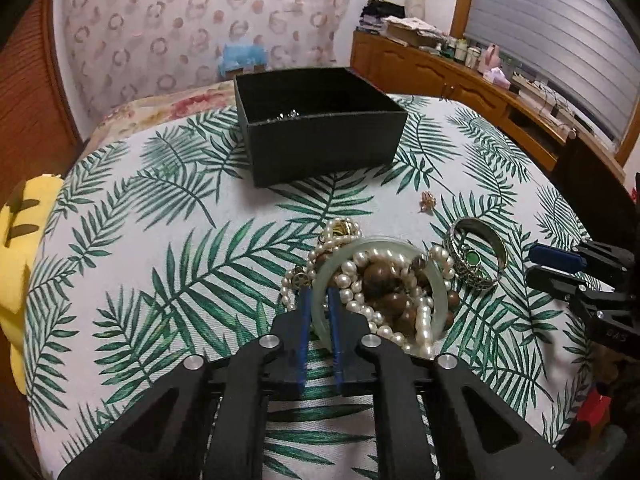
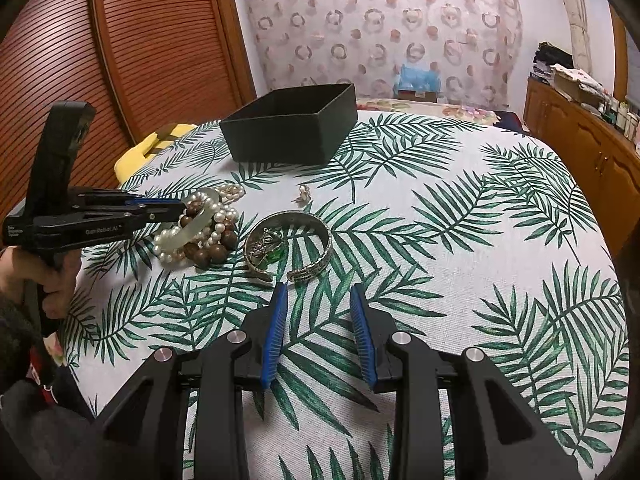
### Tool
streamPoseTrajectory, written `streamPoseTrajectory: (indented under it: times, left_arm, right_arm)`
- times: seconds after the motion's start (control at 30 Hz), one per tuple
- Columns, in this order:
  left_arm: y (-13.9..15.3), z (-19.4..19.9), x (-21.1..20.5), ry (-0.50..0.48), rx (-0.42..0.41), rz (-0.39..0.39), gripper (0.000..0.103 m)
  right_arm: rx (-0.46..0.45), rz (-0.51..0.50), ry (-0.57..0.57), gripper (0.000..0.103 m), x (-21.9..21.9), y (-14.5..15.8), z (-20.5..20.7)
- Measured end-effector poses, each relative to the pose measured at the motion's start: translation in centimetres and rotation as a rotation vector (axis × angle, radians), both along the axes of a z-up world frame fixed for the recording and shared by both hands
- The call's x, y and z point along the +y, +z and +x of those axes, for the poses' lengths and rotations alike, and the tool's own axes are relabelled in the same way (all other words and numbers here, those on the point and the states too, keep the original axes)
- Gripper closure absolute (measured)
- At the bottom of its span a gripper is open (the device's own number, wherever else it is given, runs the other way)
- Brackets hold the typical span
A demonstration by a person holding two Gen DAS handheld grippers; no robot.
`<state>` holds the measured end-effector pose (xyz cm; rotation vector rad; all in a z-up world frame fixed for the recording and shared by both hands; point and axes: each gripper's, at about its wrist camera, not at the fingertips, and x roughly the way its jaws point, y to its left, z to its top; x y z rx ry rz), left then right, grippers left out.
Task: Organize jewelry
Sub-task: 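Grasp the pale jade bangle with the left tool while the right tool grasps the silver bangle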
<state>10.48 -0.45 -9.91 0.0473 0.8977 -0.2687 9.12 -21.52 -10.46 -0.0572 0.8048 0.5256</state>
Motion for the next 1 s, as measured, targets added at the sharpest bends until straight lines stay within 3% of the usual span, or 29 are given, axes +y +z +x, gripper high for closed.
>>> streamPoseTrajectory:
  times: [0.7, 1.0]
  left_arm:
    - [8.1, -3.6, 0.2, 0.025, -0.247, -0.050, 0.096]
    - [8.3, -3.6, 0.8, 0.047, -0.253, -0.054, 0.096]
  right_arm:
    - [0.007, -0.006, 0.003, 0.068, 0.1, -0.2, -0.1]
    - [-0.013, -0.050, 0.019, 0.068, 1.0, 0.5, 0.5]
